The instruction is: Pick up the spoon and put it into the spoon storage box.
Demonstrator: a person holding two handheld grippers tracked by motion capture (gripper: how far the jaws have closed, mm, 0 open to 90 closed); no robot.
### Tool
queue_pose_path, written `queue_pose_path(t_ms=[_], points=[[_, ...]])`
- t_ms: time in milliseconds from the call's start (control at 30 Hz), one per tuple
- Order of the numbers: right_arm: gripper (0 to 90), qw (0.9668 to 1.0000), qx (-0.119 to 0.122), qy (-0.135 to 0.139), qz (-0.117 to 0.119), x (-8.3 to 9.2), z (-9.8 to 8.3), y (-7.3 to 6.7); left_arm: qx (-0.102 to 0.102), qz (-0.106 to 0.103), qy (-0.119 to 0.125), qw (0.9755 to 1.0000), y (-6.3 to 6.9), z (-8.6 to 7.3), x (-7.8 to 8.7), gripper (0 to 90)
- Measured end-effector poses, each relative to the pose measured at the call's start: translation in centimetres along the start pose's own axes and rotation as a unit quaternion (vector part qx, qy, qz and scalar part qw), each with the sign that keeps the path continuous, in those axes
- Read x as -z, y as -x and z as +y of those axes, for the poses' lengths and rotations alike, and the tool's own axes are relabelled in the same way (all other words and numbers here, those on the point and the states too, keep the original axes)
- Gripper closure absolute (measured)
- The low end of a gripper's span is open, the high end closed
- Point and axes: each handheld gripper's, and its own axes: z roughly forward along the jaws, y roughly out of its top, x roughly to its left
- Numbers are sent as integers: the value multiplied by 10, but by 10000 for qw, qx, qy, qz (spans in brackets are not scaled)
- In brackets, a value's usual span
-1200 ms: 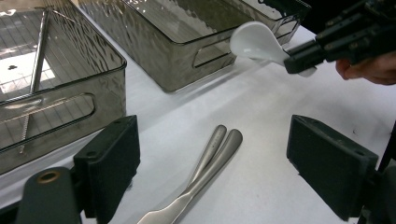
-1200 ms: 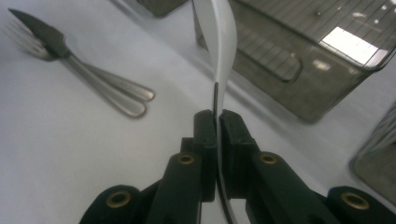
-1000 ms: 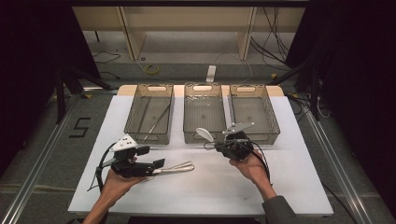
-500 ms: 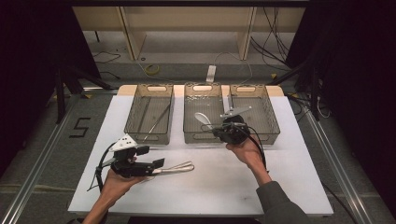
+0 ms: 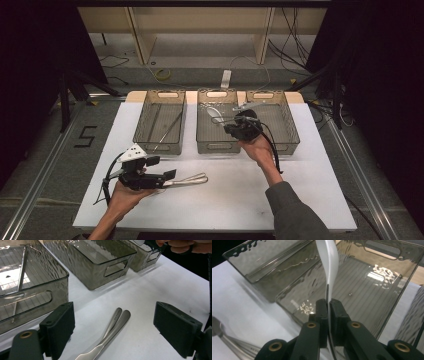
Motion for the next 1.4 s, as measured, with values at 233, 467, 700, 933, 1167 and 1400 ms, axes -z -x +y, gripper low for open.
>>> queue_pose_path(t_ms=[233,467,700,933,1167,1400], points=[[863,9999,-106,-22,-22,-12,8,1,-15,18,7,10000,-1,0,0,169],[863,9996,-268,-80,-71,-22,13,2,6,28,11,10000,0,0,0,168],[862,9990,-373,-182,-147,-34,15,2,-9,25,7,10000,-1,0,0,169],[862,9986,-406,-282,-184,-44,13,2,-9,34,6,10000,-1,0,0,168],[859,9981,-498,-325,-187,-49,11,1,8,27,2,10000,0,0,0,169],[713,9962,-825,-277,26,-52,11,4,12,-7,-22,10000,-1,0,0,169]])
